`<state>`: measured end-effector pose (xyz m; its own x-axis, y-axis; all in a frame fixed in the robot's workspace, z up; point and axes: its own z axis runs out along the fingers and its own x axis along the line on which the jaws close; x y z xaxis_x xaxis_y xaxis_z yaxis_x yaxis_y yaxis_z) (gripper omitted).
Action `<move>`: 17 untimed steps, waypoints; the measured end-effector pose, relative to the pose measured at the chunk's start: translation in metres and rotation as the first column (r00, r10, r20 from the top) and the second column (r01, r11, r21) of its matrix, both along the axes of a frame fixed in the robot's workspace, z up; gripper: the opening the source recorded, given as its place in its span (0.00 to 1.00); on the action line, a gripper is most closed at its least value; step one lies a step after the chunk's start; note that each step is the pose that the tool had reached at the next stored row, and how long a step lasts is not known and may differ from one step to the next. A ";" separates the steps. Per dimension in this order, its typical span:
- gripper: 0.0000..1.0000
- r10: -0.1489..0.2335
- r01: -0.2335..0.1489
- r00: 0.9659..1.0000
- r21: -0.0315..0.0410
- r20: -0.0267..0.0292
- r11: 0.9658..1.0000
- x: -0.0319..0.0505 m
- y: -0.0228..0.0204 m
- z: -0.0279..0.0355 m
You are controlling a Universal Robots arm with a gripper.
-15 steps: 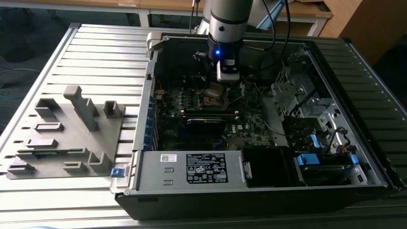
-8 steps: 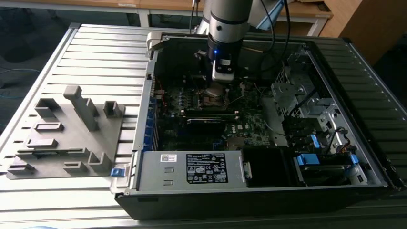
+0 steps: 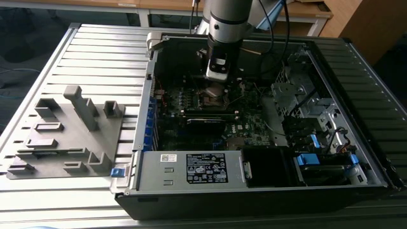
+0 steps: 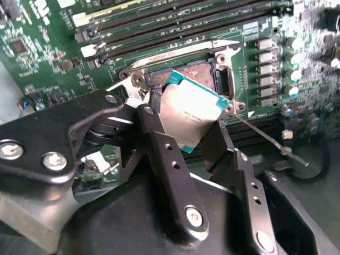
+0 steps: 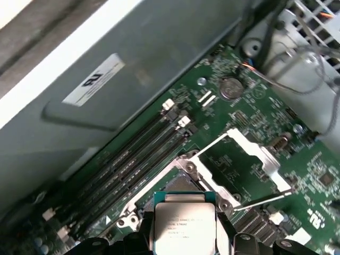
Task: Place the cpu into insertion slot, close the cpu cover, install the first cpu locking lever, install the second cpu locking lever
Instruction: 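Place the cpu into insertion slot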
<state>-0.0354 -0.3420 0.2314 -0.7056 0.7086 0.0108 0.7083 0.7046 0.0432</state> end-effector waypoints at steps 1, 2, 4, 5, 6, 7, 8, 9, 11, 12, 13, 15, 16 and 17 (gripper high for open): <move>0.54 -0.018 0.018 1.000 0.000 0.000 1.000 0.0000 0.0000 0.0000; 0.54 -0.036 0.036 0.999 0.000 0.000 0.999 0.0000 0.0000 -0.0001; 0.54 -0.072 0.072 0.997 0.000 0.000 0.997 0.0000 0.0000 -0.0001; 0.54 -0.091 0.091 0.996 0.000 0.000 0.996 0.0000 0.0000 -0.0002; 0.54 -0.109 0.109 0.994 0.000 0.000 0.994 0.0000 0.0000 -0.0002; 0.54 -0.127 0.127 0.992 0.000 0.000 0.992 0.0000 0.0000 -0.0002; 0.54 -0.145 0.145 0.989 0.000 0.000 0.989 0.0000 0.0000 -0.0003; 0.54 -0.163 0.163 0.987 0.000 0.000 0.987 0.0000 0.0000 -0.0003; 0.54 -0.199 0.199 0.980 0.000 0.000 0.980 0.0000 0.0000 -0.0005; 0.54 -0.217 0.217 0.976 0.000 0.000 0.976 0.0000 0.0000 -0.0005; 0.54 -0.234 0.234 0.972 0.000 0.000 0.972 0.0000 0.0000 -0.0006; 0.54 -0.269 0.269 0.963 0.000 0.000 0.963 0.0000 0.0000 -0.0007; 0.54 -0.286 0.286 0.958 0.000 0.000 0.958 0.0000 0.0000 -0.0008; 0.54 -0.305 0.305 0.952 0.000 0.000 0.952 0.0000 0.0000 -0.0010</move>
